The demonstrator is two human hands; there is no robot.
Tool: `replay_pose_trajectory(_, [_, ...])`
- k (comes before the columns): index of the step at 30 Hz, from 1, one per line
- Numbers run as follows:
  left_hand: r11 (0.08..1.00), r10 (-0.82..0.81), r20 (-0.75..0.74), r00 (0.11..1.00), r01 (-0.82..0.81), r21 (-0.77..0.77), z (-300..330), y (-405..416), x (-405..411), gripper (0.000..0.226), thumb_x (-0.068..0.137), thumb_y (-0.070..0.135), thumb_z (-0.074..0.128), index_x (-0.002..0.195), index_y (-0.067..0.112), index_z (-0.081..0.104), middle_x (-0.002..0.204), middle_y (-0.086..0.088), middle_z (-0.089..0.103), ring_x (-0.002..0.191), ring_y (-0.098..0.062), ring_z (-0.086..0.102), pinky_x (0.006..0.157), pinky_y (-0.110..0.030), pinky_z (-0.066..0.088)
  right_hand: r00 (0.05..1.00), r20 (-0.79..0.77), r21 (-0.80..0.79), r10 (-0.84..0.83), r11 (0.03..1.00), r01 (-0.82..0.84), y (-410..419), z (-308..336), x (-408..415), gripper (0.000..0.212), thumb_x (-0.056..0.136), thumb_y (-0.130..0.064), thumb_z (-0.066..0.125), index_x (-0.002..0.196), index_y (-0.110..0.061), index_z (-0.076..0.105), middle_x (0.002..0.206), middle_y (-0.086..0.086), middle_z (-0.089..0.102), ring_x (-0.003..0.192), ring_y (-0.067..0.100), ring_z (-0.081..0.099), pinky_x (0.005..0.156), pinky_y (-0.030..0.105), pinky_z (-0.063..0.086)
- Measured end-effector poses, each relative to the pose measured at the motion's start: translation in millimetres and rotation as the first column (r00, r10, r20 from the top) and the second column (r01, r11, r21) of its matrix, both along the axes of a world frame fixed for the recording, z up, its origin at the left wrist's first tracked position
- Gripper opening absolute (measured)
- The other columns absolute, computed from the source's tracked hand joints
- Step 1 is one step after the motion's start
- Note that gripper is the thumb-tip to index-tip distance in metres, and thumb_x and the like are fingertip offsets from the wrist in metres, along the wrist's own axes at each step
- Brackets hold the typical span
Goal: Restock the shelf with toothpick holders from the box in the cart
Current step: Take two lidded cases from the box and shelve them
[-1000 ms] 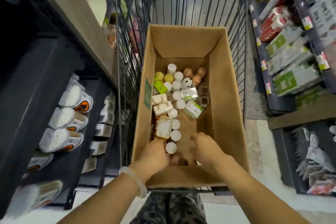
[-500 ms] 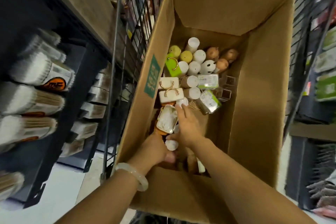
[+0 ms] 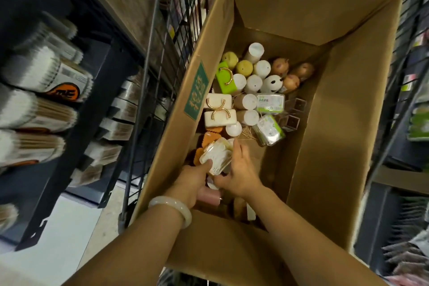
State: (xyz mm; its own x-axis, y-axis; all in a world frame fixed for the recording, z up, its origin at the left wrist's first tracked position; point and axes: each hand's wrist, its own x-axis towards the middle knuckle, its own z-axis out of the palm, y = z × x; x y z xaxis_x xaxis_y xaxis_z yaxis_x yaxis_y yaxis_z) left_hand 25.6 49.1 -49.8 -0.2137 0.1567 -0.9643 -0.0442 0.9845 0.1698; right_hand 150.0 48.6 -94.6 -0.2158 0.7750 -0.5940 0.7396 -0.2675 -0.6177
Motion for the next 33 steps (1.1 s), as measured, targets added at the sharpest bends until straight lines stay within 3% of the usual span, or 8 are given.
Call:
replay_pose_trajectory(3, [0.998,0.060,0.116,0.991,-0.058,-0.022,14,-5,1,0.033,0.093,0.020,0.058,0.120,0.002,0.056,0.088,-0.009,0.066,0.069,-0.017,0.064,0.048,-0.023,0.052,0.997,-0.063,-0.048,-0.044,0.998,0.041,-18,17,8,0.109,0.070,-0.036,0.079,0.150,-0.016,0.007,0.138,0.003,0.024,0.126,0.016,0.029,0.096,0.024,0.033])
replay_pose_trajectory(9, [1.000,-0.018,0.112,0.994,0.020,-0.020,37,-20,-2,0.024,0.095,0.017,0.055,0.117,0.007,0.054,0.088,-0.007,0.064,0.074,-0.018,0.062,0.073,-0.030,0.051,0.990,-0.127,-0.234,-0.062,0.972,0.031,-37,46,33,0.088,0.067,-0.032,0.083,0.139,-0.029,0.033,0.125,-0.009,0.039,0.122,0.013,0.041,0.102,0.032,0.042])
replay_pose_trajectory(13, [0.990,-0.090,0.098,0.991,0.079,0.113,61,-19,-7,0.011,0.095,0.015,0.053,0.087,0.021,0.050,0.082,0.001,0.063,0.070,-0.013,0.063,0.066,-0.025,0.053,0.997,0.013,-0.279,-0.080,0.957,0.081,-33,59,54,0.069,0.083,-0.018,0.070,0.142,-0.021,0.035,0.137,-0.001,0.043,0.126,0.016,0.045,0.101,0.028,0.044])
replay_pose_trajectory(16, [0.961,-0.157,0.071,0.985,0.136,0.240,75,-22,-14,0.008,0.094,0.017,0.055,0.096,0.023,0.050,0.094,0.001,0.064,0.079,-0.009,0.064,0.057,-0.017,0.050,0.990,0.054,-0.222,-0.127,0.966,0.136,-27,68,58,0.046,0.092,-0.016,0.059,0.136,-0.020,0.045,0.133,-0.001,0.052,0.121,0.013,0.051,0.096,0.023,0.045])
replay_pose_trajectory(21, [0.930,-0.171,0.107,0.980,0.125,0.347,93,-33,-21,0.017,0.093,0.020,0.056,0.109,0.020,0.052,0.102,0.000,0.067,0.079,-0.006,0.067,0.068,-0.019,0.053,0.875,-0.295,-0.335,-0.382,0.900,0.280,-21,97,45,0.018,0.093,-0.025,0.056,0.110,-0.027,0.059,0.111,-0.005,0.065,0.101,0.012,0.064,0.082,0.024,0.054])
replay_pose_trajectory(25, [0.917,-0.145,0.096,0.985,0.097,0.387,103,-36,-27,0.029,0.092,0.021,0.058,0.120,0.014,0.056,0.100,-0.002,0.070,0.086,-0.012,0.069,0.070,-0.022,0.054,0.761,-0.442,-0.381,-0.474,0.868,0.319,-25,111,42,0.024,0.086,-0.016,0.065,0.108,-0.026,0.063,0.107,0.000,0.070,0.097,0.016,0.067,0.079,0.031,0.057])
replay_pose_trajectory(29, [0.908,-0.096,0.096,0.991,0.047,0.417,112,-37,-33,0.023,0.091,0.018,0.059,0.113,0.013,0.057,0.096,-0.001,0.072,0.078,-0.009,0.070,0.058,-0.017,0.053,0.706,-0.388,-0.445,-0.593,0.791,0.419,-20,114,41,0.014,0.094,-0.022,0.054,0.102,-0.024,0.065,0.100,0.001,0.072,0.087,0.015,0.069,0.070,0.026,0.056])
replay_pose_trajectory(33, [0.901,-0.123,0.014,0.992,0.106,0.421,106,-41,-36,0.017,0.089,0.019,0.061,0.105,0.015,0.058,0.095,-0.002,0.071,0.086,-0.013,0.068,0.065,-0.021,0.053,0.721,-0.247,-0.415,-0.647,0.743,0.525,-8,96,46,0.008,0.095,-0.020,0.055,0.093,-0.019,0.063,0.091,0.002,0.068,0.080,0.016,0.064,0.069,0.024,0.053])
